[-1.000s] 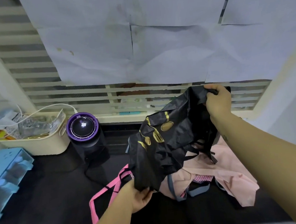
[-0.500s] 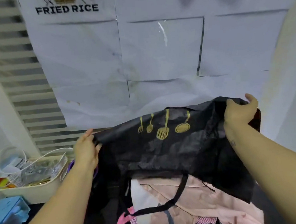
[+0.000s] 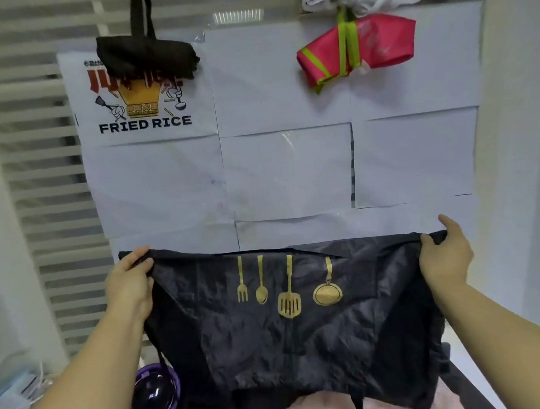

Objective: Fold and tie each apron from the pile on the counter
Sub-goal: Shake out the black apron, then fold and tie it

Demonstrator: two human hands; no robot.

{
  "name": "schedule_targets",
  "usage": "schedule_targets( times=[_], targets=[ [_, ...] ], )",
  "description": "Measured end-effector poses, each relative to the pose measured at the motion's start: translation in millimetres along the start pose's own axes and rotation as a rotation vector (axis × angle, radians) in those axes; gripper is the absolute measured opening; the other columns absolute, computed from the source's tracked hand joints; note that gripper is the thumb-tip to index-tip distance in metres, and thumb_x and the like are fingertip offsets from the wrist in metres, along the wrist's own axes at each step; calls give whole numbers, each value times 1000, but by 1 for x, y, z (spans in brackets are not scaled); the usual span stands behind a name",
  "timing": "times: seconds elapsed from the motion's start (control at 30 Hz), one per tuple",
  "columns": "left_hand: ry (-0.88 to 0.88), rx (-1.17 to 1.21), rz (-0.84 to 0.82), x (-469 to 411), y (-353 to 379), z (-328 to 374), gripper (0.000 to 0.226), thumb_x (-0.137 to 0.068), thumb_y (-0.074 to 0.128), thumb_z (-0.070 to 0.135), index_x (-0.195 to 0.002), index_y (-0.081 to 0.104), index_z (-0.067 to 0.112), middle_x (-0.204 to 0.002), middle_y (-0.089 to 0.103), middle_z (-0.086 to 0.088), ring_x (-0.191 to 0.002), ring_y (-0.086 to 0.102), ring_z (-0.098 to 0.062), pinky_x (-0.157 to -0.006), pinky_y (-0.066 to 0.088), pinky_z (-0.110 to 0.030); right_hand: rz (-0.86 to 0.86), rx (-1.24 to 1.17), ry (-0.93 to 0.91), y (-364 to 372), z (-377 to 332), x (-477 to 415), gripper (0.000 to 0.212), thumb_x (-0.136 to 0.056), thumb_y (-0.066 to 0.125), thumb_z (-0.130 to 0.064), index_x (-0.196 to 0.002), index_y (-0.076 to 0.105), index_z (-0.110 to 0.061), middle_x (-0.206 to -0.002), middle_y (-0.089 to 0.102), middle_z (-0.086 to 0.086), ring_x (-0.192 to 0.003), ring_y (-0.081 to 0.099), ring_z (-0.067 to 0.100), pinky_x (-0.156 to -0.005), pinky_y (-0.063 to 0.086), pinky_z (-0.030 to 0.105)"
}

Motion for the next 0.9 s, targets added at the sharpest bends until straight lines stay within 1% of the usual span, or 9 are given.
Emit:
schedule_targets(
  times=[0.1, 0.23, 0.33, 0.4, 0.53, 0.63, 0.7, 0.77, 0.9],
  targets=[
    [67, -86, -60, -7, 5, 12, 37, -96, 49, -1, -128, 58, 14, -118, 59, -8, -93, 61, -18, -84, 50, -26, -98, 238, -163, 7, -9, -14, 45, -99, 40, -6, -143, 39, -15, -72, 50, 10, -67, 47, 26, -64, 38, 31],
    [107, -110, -86, -8, 15, 21, 52, -96, 51, 1, -145, 39, 16, -127, 47, 0, -110, 52, -17, -97, 45, -31, -153, 377, -218, 18, -15, -30, 35, -99, 37, -8, -131, 50, -13, -82, 58, 16, -65, 49, 28, -53, 34, 31],
    [117, -123, -49, -15, 12, 24, 48, -95, 52, 2, -140, 47, 19, -129, 51, -2, -108, 57, -21, -95, 46, -30, -187, -11, 101, 26, -14, -41, 28, -99, 40, -8, -116, 63, -9, -108, 62, 15, -78, 54, 28, -68, 53, 37],
    [116, -138, -12, -20, 7, 26, 42, -94, 54, 3, -129, 58, 25, -128, 57, -8, -110, 59, -24, -96, 48, -32, -223, -362, 356, 31, -13, -40, 21, -98, 49, -12, -113, 64, -13, -95, 60, 8, -67, 54, 21, -54, 55, 24],
    [157, -262, -28, -20, 6, 31, 40, -93, 51, -1, -119, 63, 26, -120, 58, -7, -108, 58, -25, -96, 47, -33, -414, -573, 362, 33, -25, -41, 32, -89, 58, 4, -118, 62, -6, -83, 61, 6, -73, 58, 15, -67, 50, 20],
    [226, -472, -48, -16, 7, 37, 41, -92, 50, -2, -120, 64, 24, -122, 58, -6, -112, 56, -26, -94, 45, -31, -542, -250, 224, 28, -33, -37, 39, -84, 55, 15, -116, 64, -5, -87, 61, 10, -69, 53, 17, -59, 47, 13],
    [279, -616, -60, -13, 9, 42, 35, -92, 53, 0, -121, 64, 17, -125, 59, -7, -115, 55, -27, -93, 41, -28, -487, 26, 80, 23, -33, -41, 36, -83, 59, 12, -115, 66, -3, -104, 65, 14, -83, 57, 22, -76, 48, 18],
    [331, -719, -42, -14, 8, 45, 28, -91, 58, 4, -117, 67, 11, -124, 61, -8, -117, 54, -28, -92, 37, -27, -416, 212, -29, 20, -28, -48, 29, -84, 64, 4, -112, 68, -2, -113, 66, 14, -101, 58, 27, -90, 43, 27],
    [372, -879, 34, -18, 2, 42, 17, -91, 63, 16, -103, 71, 7, -115, 65, -14, -110, 56, -32, -85, 39, -32, -330, 601, -95, 20, -19, -49, 20, -91, 61, -23, -102, 72, -11, -113, 64, 14, -106, 54, 33, -80, 40, 30]
  ],
)
Point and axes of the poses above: each hand's wrist, its own x-axis away from the middle knuckle, its own y-axis out of the palm, z = x × y, the point moved 4 cm from there along -x, towards the middle knuckle
